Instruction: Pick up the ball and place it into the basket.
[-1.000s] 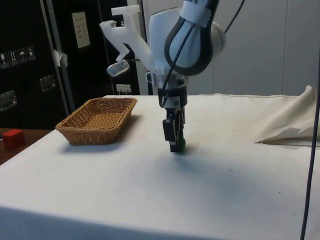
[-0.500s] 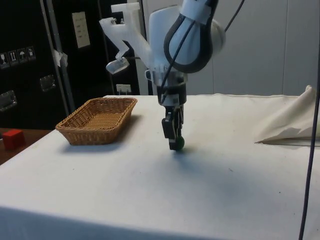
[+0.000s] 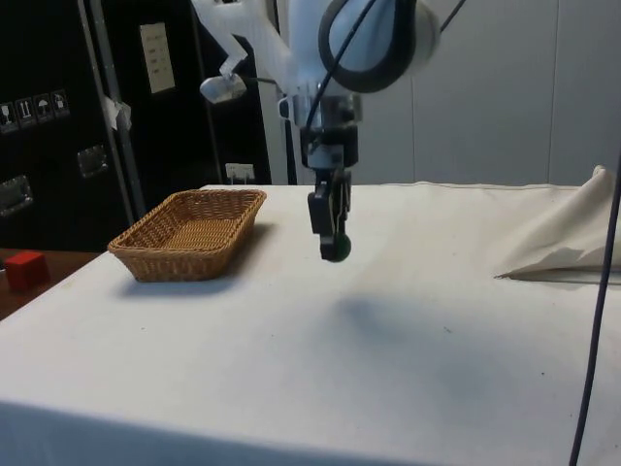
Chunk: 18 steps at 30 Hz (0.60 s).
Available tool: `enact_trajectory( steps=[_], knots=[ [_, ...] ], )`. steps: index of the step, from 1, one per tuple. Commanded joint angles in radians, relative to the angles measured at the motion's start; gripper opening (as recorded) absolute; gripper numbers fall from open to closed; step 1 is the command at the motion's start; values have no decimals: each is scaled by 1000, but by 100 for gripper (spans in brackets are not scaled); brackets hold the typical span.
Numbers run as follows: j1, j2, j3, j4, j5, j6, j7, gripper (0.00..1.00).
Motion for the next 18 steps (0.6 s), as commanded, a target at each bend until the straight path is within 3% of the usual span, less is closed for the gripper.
enact_trajectory(
  steps=[1,16,17,18],
  knots=[
    [1,-6,-12,4,-27,-13,16,1],
    [-4,-66,-52,60,-44,-118,-22,1],
    [-2,-64,-48,56,-26,-106,-30,1],
    [-4,-69,-54,64,-44,-125,-25,1]
  ],
)
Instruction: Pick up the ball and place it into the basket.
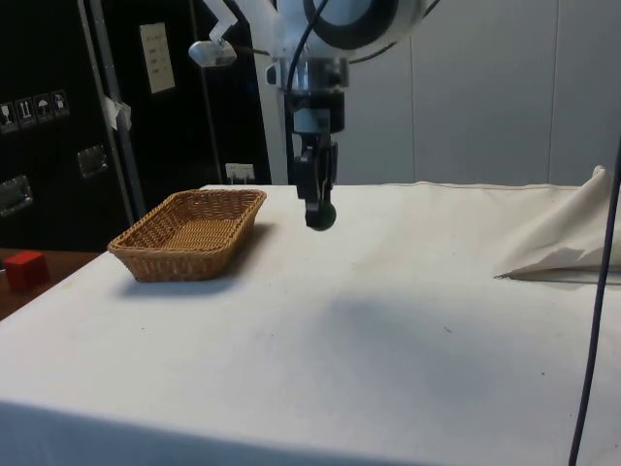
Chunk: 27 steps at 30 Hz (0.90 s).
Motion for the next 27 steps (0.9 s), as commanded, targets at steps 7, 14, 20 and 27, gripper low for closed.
enact_trajectory(
  steps=[7,14,20,27],
  knots=[
    [-4,-23,-24,47,-29,-77,-10,1],
    [-4,-21,-41,97,-23,-128,-36,1],
    [-5,13,-53,152,-8,-157,-66,1],
    [-9,77,-64,233,15,-181,-101,1]
  ],
)
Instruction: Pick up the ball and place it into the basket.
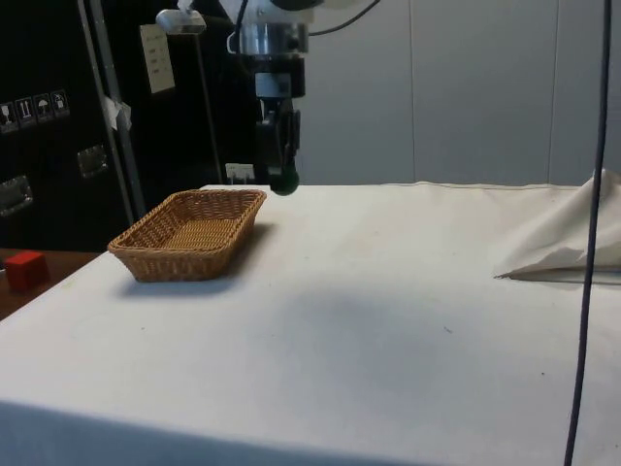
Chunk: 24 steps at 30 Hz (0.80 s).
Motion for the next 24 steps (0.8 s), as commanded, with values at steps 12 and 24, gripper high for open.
enact_trajectory(
  steps=[12,24],
  knots=[
    [-15,107,-24,145,57,-55,-82,1],
    [-27,224,-44,305,98,-107,-133,1]
  ],
)
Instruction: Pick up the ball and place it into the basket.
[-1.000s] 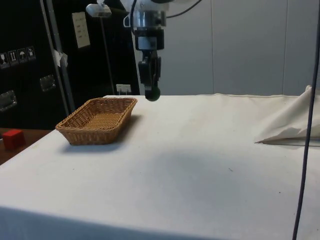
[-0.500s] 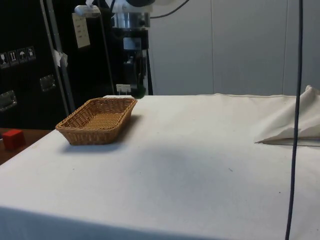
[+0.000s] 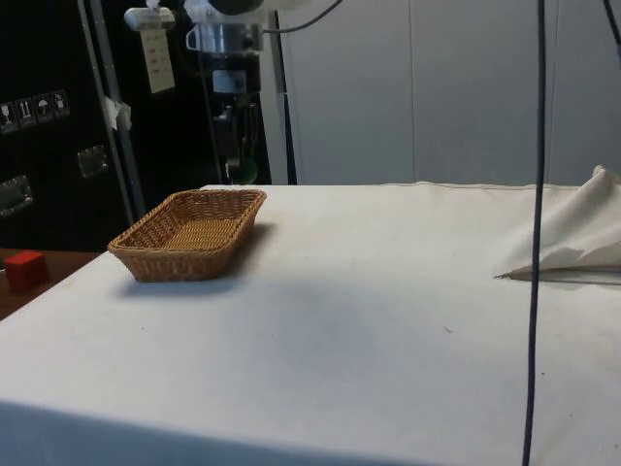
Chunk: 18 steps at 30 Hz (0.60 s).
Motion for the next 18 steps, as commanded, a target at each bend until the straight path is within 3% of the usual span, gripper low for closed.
enact_trajectory(
  steps=[1,2,4,11,12,13,18],
  knots=[
    [-8,20,7,29,13,-16,-9,1],
    [-1,10,0,12,1,-3,-1,1],
    [-11,42,8,53,17,-19,-12,1],
    [-13,137,10,142,51,-17,-22,1],
    [-4,124,0,127,40,-10,-15,1],
    [-14,150,11,153,55,-16,-23,1],
    [-22,232,9,224,89,-16,-37,1]
  ],
)
